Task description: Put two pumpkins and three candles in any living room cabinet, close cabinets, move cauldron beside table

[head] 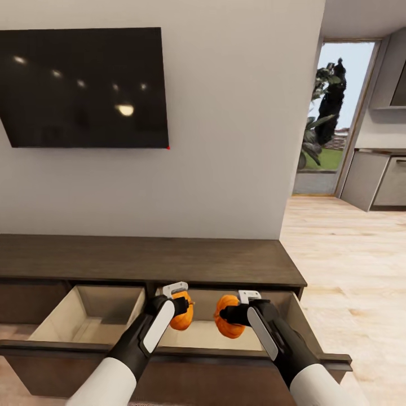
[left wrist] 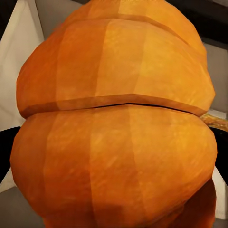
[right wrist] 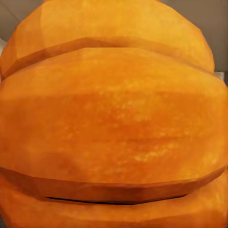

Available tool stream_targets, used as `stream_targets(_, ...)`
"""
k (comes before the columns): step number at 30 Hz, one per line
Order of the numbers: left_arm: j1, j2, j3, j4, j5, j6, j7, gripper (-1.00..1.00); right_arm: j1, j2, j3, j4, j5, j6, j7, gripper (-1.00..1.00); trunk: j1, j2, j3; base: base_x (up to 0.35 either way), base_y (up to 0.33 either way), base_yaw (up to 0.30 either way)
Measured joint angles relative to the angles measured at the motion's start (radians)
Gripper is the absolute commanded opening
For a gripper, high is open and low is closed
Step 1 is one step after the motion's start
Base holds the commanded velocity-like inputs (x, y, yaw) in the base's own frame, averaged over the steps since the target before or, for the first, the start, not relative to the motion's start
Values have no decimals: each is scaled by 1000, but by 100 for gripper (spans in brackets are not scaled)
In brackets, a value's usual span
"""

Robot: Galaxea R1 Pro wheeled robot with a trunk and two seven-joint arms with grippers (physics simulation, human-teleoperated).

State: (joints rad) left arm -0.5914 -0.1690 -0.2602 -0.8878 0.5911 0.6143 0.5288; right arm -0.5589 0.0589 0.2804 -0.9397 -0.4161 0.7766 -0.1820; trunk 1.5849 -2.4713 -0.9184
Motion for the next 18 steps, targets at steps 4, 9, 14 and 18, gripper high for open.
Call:
stream_targets(4,0,0,-1,1,-5,-3,0,-100,0,0,0,2,0,-4,-1,-100,15,-28,-13,0,0,0)
stream_targets(9,0,0,-1,2,-7,-18,0,-100,0,0,0,1,0,-8,-2,-100,18,-29,-32,0,0,0)
stream_targets(14,0,1,-21,2,-8,-48,0,-100,0,0,-1,4,1,-52,-2,-100,20,-30,-51,0,0,0)
stream_targets(18,0,1,-26,2,-8,-77,0,-100,0,0,-2,5,0,-65,-2,-100,22,-31,-67,0,0,0)
